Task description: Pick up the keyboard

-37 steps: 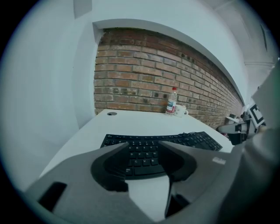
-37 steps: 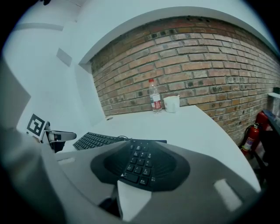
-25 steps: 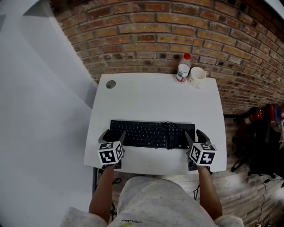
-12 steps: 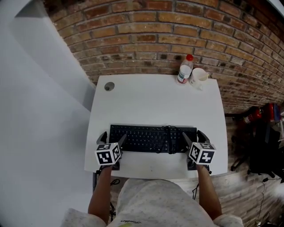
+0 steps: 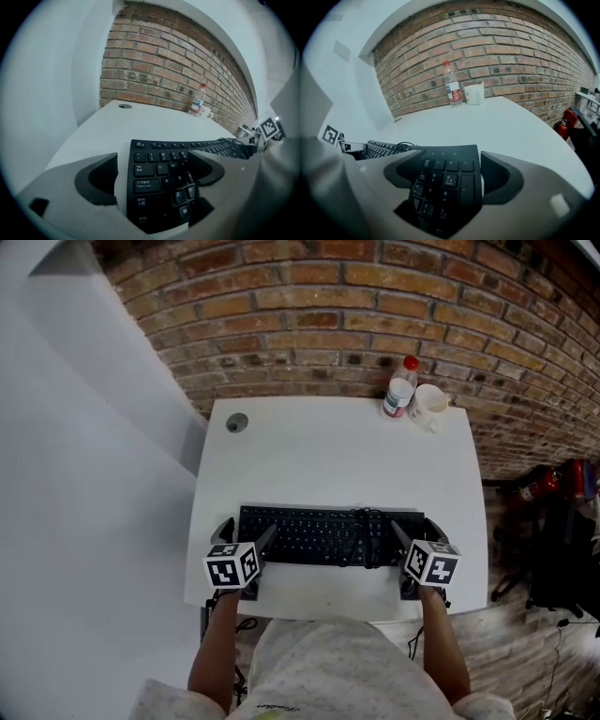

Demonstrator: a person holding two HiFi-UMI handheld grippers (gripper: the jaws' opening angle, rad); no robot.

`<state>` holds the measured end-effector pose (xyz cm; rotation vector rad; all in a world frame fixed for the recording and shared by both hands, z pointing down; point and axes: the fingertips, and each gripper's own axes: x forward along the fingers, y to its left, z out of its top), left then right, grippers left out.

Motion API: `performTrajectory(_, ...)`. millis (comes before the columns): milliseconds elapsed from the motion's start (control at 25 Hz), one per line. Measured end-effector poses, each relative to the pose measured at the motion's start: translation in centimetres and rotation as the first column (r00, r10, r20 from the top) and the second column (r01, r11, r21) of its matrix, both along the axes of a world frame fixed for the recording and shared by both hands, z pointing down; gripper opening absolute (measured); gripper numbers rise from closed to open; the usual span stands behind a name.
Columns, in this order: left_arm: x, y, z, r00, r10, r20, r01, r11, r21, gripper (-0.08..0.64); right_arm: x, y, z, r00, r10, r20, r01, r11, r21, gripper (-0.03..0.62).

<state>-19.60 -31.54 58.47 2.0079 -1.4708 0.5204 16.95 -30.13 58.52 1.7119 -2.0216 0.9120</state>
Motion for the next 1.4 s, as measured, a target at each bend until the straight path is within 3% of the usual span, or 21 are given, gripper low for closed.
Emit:
performTrajectory(560,0.7,-0.09,0.53,0.997,0.071,-0.041,-0.073,0.996,-0.045,0.414,0.08,0.04,0.23,0.999,0.011,0.052,-0.011,1.0,-0.008,0.374)
performTrajectory(1400,0.73,0.03,0.43,0.997,0.062,-0.038,-0.063,0.997,-0.038,0.407,0.14,0.12,0.36,0.997,0.009,0.071,-0.007,1.0,-0.027,0.373)
